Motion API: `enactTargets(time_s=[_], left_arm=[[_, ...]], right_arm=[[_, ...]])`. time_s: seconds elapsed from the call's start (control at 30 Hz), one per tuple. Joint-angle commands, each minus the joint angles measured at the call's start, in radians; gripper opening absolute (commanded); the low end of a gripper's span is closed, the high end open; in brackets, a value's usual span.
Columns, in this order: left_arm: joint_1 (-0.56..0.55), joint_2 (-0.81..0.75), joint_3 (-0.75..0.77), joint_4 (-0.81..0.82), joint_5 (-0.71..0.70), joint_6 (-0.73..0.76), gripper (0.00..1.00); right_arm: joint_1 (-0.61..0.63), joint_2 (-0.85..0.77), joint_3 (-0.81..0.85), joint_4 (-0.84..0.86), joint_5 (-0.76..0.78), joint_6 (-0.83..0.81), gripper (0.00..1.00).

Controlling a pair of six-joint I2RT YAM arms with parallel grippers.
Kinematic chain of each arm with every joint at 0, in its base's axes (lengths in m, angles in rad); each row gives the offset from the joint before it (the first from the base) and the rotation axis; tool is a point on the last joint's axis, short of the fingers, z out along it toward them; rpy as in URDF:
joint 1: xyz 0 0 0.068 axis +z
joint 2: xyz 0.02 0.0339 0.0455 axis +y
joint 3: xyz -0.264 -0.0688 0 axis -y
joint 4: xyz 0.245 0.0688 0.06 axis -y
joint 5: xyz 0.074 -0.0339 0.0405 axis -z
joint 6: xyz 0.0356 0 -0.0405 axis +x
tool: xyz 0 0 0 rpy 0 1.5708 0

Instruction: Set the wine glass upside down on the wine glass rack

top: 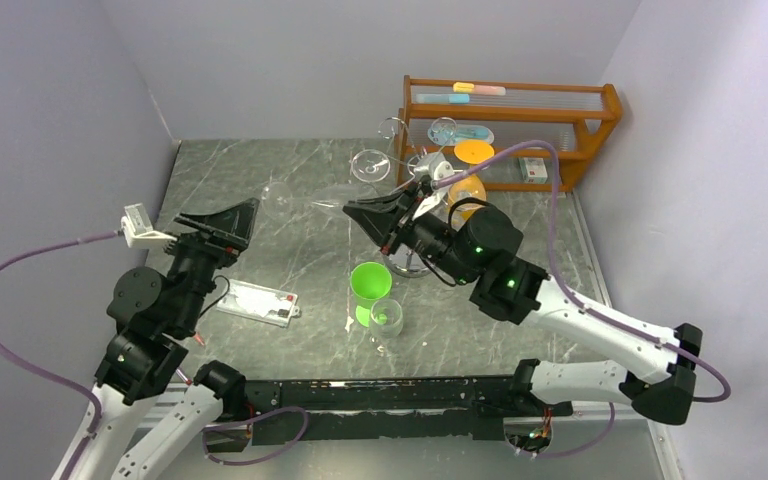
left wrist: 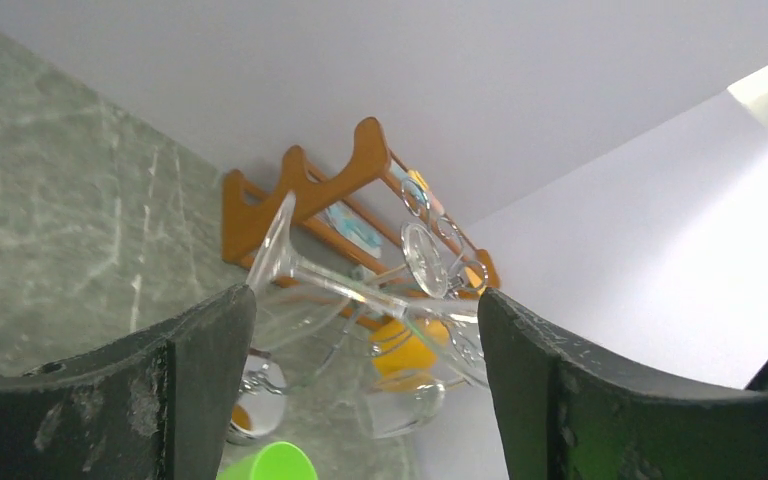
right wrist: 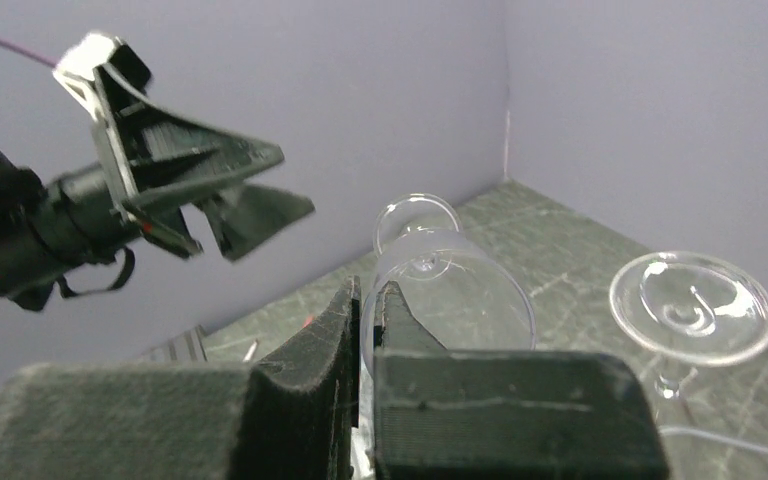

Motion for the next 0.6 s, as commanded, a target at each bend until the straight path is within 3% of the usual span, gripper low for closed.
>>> enactTargets(time_s=[0.0,0.07,0.17,0.37,0.57], left_arm=[[-0.001,-0.036,-0.071,0.078,-0.036,-0.289,0.85],[-0.001,-0.056,-0.132,0.223,-0.039,-0.408,0.85],[-0.001,-0.030,-0.145,0.282,-0.055,-0.505,0.86],[0.000,0.063,-0.131,0.391,-0.018,-0.535,0.86],[-0.001,0.129,-0.125,0.470,-0.022,-0.567,0.65]], right_arm=[[0.004,0.020,-0.017,0.303,-0.031,-0.020,0.00],[0.004,0.040,-0.006,0.332,-0.027,-0.027,0.00],[0.004,0.068,0.014,0.372,-0.051,-0.019,0.00],[0.006,0.093,0.018,0.418,-0.063,0.013,0.00],[0.006,0.095,0.011,0.454,-0.120,0.041,0.00]])
